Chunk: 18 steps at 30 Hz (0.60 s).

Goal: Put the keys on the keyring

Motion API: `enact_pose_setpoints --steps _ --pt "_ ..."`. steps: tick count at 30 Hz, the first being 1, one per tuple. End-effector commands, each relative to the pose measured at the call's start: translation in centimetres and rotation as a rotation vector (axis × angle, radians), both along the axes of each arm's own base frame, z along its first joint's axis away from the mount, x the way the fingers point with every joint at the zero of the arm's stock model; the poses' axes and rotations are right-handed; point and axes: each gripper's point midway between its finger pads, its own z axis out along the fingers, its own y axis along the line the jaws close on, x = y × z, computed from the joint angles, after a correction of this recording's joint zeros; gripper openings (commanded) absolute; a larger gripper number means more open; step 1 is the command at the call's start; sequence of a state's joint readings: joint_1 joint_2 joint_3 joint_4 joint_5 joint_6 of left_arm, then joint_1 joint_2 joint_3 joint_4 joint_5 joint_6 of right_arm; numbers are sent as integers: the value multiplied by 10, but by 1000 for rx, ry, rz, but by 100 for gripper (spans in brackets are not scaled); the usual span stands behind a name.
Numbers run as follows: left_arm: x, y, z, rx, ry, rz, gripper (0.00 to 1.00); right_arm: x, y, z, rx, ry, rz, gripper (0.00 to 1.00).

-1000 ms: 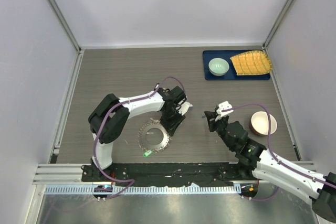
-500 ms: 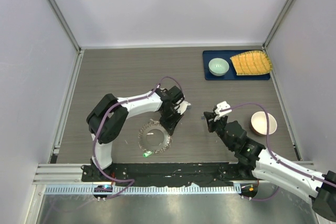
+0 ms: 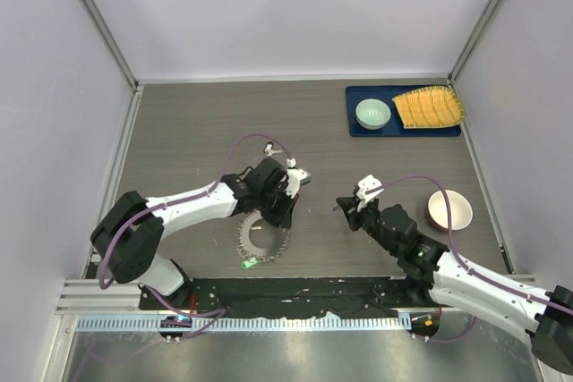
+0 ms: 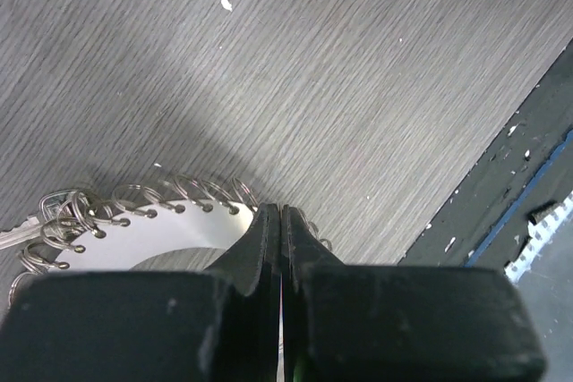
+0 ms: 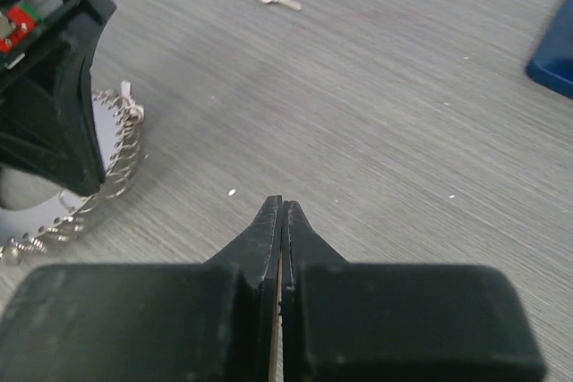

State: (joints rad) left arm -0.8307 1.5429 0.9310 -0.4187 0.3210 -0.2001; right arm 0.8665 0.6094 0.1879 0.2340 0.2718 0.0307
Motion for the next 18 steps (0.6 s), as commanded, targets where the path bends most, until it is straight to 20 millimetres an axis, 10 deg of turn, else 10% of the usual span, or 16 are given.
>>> enact_pose_setpoints --steps 1,18 --pt "31 -33 29 -259 -188 66 0 -3 25 28 44 -49 118 1" --pt "45 -22 -24 -124 -324 255 18 6 31 -8 -13 121 61 1"
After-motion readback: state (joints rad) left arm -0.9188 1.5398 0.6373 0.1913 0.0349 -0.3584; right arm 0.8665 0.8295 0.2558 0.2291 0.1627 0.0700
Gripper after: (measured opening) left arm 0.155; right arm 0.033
